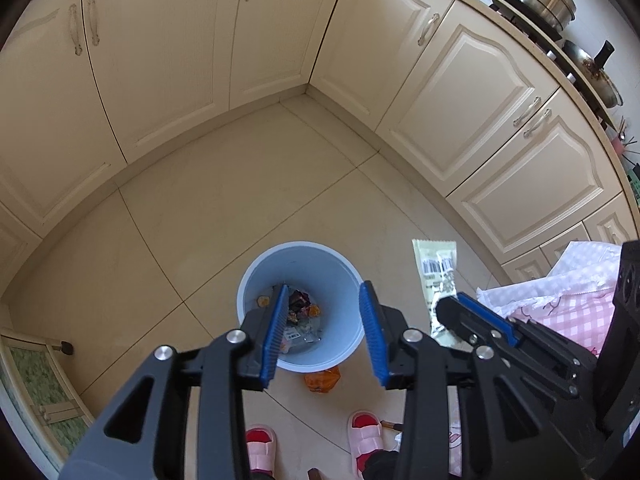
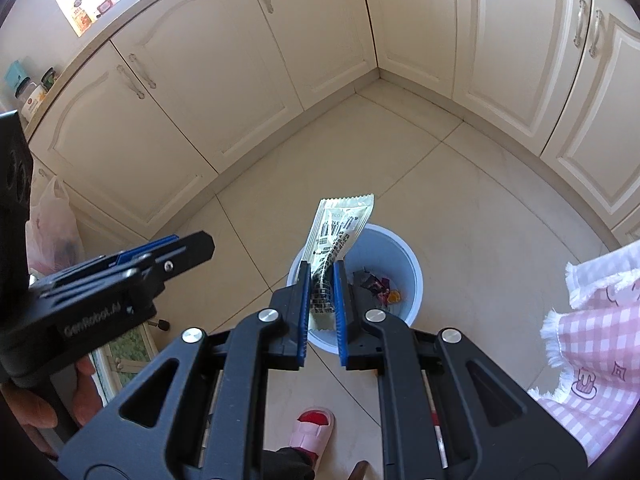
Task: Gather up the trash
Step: 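Move both open tools back over the table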
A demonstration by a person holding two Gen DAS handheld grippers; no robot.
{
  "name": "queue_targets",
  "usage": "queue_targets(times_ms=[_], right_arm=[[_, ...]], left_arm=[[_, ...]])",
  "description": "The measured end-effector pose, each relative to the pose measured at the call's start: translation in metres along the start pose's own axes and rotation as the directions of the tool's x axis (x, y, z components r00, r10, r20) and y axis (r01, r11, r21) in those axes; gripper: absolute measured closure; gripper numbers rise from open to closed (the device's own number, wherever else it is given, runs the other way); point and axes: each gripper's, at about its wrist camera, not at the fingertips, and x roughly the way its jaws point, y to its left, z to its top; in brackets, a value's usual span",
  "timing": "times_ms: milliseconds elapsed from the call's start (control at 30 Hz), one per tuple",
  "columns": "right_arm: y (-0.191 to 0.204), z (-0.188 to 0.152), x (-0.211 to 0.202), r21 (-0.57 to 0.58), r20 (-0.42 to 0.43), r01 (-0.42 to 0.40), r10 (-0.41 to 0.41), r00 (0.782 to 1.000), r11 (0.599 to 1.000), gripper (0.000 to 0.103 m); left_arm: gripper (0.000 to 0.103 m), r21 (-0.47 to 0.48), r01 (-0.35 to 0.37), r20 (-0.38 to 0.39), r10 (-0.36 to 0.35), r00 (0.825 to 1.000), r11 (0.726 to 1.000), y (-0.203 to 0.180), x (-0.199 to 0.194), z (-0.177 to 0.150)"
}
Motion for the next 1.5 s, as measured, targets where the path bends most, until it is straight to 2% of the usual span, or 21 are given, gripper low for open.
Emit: queue_targets(times_ms=[233, 300, 333, 567, 800, 867, 1033, 1100, 1200, 1333, 1433, 1500], right_arm=[[0.004, 0.015, -0.010, 0.000, 0.063, 0.008, -0.008, 0.998, 1.000, 0.085], [0.004, 0.015, -0.019, 0.004, 0.082, 0.016, -0.016, 0.996, 1.000, 0.067], [0.004, 0.016, -0.022, 0.003, 0.088, 0.020, -0.020, 0.996, 1.000, 0.063], [0.003, 0.012, -0.064, 0.006, 0.142, 0.033, -0.034, 0.989, 0.999, 0.062], [0.000, 0.003, -0.136, 0.017, 0.235, 0.039, -0.041, 0.971, 0.999, 0.060], [-0.004, -0.003, -0.159, 0.024, 0.269, 0.035, -0.040, 0.962, 0.999, 0.060], [-0.028, -0.027, -0.241, 0.067, 0.373, 0.053, -0.074, 0.925, 0.996, 0.059], [-0.042, -0.039, -0.276, 0.094, 0.412, 0.080, -0.111, 0.904, 0.992, 0.052], [-0.075, -0.062, -0.331, 0.162, 0.463, 0.094, -0.160, 0.872, 0.982, 0.052], [-0.129, -0.106, -0.400, 0.270, 0.509, 0.170, -0.290, 0.810, 0.948, 0.049], [-0.170, -0.140, -0.441, 0.353, 0.518, 0.223, -0.388, 0.763, 0.909, 0.047], [-0.199, -0.166, -0.463, 0.414, 0.505, 0.255, -0.454, 0.734, 0.874, 0.047]], left_arm=[[0.065, 0.005, 0.004, 0.048, -0.004, 0.999, 1.000, -0.002, -0.025, 0.006], [0.063, 0.009, 0.004, 0.062, -0.004, 0.998, 1.000, -0.005, -0.034, 0.005], [0.063, 0.010, 0.006, 0.067, -0.006, 0.998, 1.000, -0.006, -0.036, 0.006], [0.062, 0.056, 0.018, 0.110, -0.025, 0.994, 0.998, -0.028, -0.071, 0.002], [0.061, 0.108, 0.024, 0.169, -0.042, 0.985, 0.994, -0.060, -0.122, -0.009], [0.057, 0.125, 0.024, 0.194, -0.048, 0.980, 0.992, -0.075, -0.142, -0.014], [0.053, 0.182, 0.063, 0.249, -0.108, 0.963, 0.981, -0.120, -0.187, -0.030], [0.048, 0.217, 0.106, 0.260, -0.162, 0.952, 0.970, -0.151, -0.205, -0.039], [0.043, 0.274, 0.175, 0.258, -0.248, 0.934, 0.946, -0.198, -0.225, -0.057], [0.037, 0.392, 0.268, 0.206, -0.369, 0.906, 0.880, -0.284, -0.242, -0.090], [0.034, 0.474, 0.302, 0.150, -0.414, 0.898, 0.827, -0.342, -0.242, -0.116], [0.034, 0.533, 0.324, 0.098, -0.437, 0.894, 0.782, -0.385, -0.240, -0.138]])
